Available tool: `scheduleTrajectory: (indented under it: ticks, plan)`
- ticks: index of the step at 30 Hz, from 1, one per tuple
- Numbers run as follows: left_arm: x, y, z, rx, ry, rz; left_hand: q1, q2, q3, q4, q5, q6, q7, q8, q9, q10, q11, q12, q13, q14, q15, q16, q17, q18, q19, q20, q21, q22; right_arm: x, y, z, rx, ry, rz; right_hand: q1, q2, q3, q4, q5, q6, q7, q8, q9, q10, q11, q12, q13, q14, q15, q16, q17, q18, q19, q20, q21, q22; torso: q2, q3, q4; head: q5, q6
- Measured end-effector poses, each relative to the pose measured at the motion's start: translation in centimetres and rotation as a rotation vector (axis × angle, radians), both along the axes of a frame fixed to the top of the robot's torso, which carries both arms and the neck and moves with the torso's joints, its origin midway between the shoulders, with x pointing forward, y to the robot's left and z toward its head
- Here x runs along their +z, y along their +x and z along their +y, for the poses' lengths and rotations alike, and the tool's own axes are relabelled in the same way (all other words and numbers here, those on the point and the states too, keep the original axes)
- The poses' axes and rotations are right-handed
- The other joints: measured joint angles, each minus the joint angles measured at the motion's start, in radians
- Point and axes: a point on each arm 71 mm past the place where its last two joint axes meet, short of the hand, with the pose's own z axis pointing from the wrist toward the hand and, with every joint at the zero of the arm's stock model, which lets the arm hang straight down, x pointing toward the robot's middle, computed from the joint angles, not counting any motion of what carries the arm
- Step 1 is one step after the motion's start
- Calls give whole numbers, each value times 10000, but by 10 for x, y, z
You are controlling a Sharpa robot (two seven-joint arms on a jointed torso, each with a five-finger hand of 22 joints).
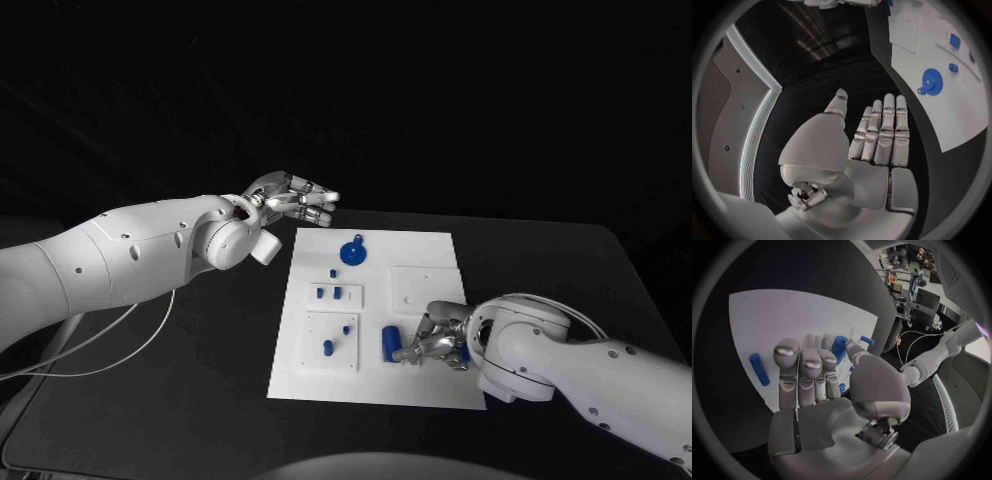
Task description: Assemble the parts on the task board
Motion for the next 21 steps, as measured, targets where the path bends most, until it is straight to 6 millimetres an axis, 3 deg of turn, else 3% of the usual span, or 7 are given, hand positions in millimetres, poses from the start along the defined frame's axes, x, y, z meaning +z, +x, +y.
scheduleTrajectory:
  ticks: [7,11,15,21]
  plan:
    - [0,0,0,5,13,13,0,0,0,0,0,0,0,0,0,0,0,0,0,0,0,0,0,0,0,0,0,0,-2,1,3,4,17,48,-175,174,26,-112,-1,-1,0,0,-33,0,0,0,24,0,0,0,10,2,0,0,0,8,0,-2,4,-10,-12]
    - [0,0,0,7,23,20,0,0,0,0,0,0,0,0,0,0,0,0,0,0,0,0,0,0,0,0,0,0,-3,1,3,15,4,84,-224,84,74,-160,-1,-2,0,0,-44,0,0,0,32,0,0,0,12,4,0,0,0,8,0,-2,5,-3,-28]
    - [0,0,1,11,38,30,0,0,0,0,0,0,0,0,0,0,0,0,0,0,0,0,0,0,0,0,0,0,-4,2,2,22,-44,154,26,-263,137,-423,-1,-3,0,0,-43,0,0,0,34,0,0,-34,5,4,0,0,-16,8,0,-9,6,10,-44]
    - [-1,0,1,14,72,49,0,0,0,0,0,85,25,0,0,0,0,0,0,0,0,0,0,0,0,0,0,0,-6,4,2,60,-103,262,317,-554,41,-765,0,29,-32,8,-30,0,0,-1,33,0,0,-33,-6,4,0,0,-38,7,0,-8,6,17,-56]
